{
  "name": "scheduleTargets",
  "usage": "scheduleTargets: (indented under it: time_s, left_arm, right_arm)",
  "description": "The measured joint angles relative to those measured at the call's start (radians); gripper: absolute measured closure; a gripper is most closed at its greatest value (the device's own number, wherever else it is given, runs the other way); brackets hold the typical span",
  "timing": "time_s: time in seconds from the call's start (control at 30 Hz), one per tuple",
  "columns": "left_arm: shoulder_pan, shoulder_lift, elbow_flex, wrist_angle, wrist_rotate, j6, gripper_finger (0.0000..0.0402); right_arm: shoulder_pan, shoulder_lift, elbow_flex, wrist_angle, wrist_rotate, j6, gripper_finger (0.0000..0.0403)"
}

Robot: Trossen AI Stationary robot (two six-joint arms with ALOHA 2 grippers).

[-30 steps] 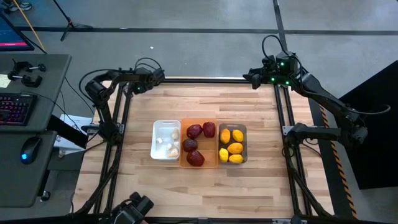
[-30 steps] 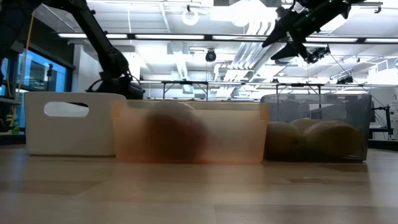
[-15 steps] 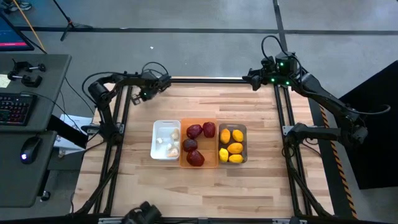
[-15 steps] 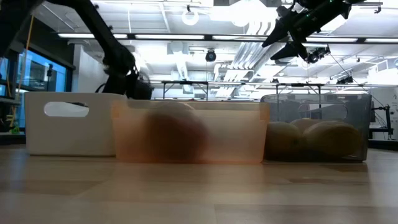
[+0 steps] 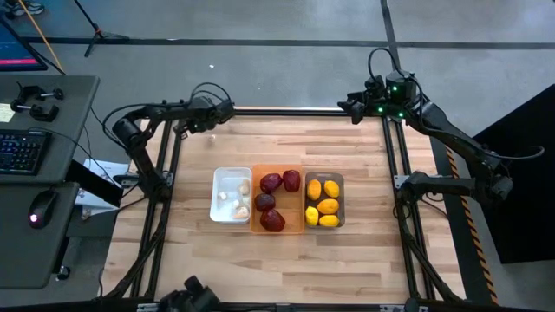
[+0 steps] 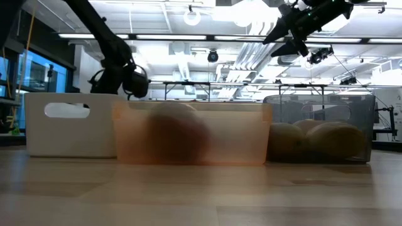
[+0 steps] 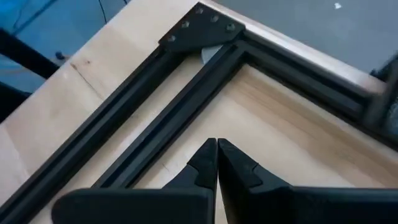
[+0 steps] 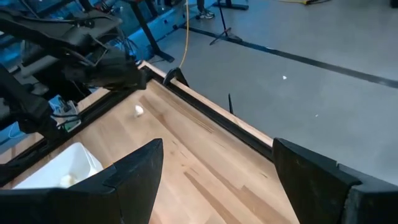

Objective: Sort produce into baskets
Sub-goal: Put the white garlic into the white bin

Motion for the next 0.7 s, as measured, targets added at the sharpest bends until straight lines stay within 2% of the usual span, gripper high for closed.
scheduleTargets:
  time_s: [0.1,0.27,0.47,0.63,0.7]
  left_arm:
    - [0.030,0.012,0.000,0.095,0.009,0.068,0.0402]
    - [0.044,0.028,0.000,0.225,0.106,0.203,0.0402]
    - [0.011,0.028,-0.007,0.190,0.144,0.219,0.0402]
    - [0.012,0.028,-0.048,0.375,0.236,0.316,0.0402]
    - [0.012,0.028,-0.059,0.391,0.248,0.325,0.0402]
  right_arm:
    - [0.000,0.000,0.000,-0.001,0.000,0.014,0.0111]
    - [0.000,0.000,0.000,-0.001,0.000,0.039,0.0111]
    - [0.000,0.000,0.000,-0.001,0.000,0.046,0.0111]
    - [0.000,0.000,0.000,-0.001,0.000,0.043,0.0111]
    - [0.000,0.000,0.000,-0.001,0.000,0.040,0.0111]
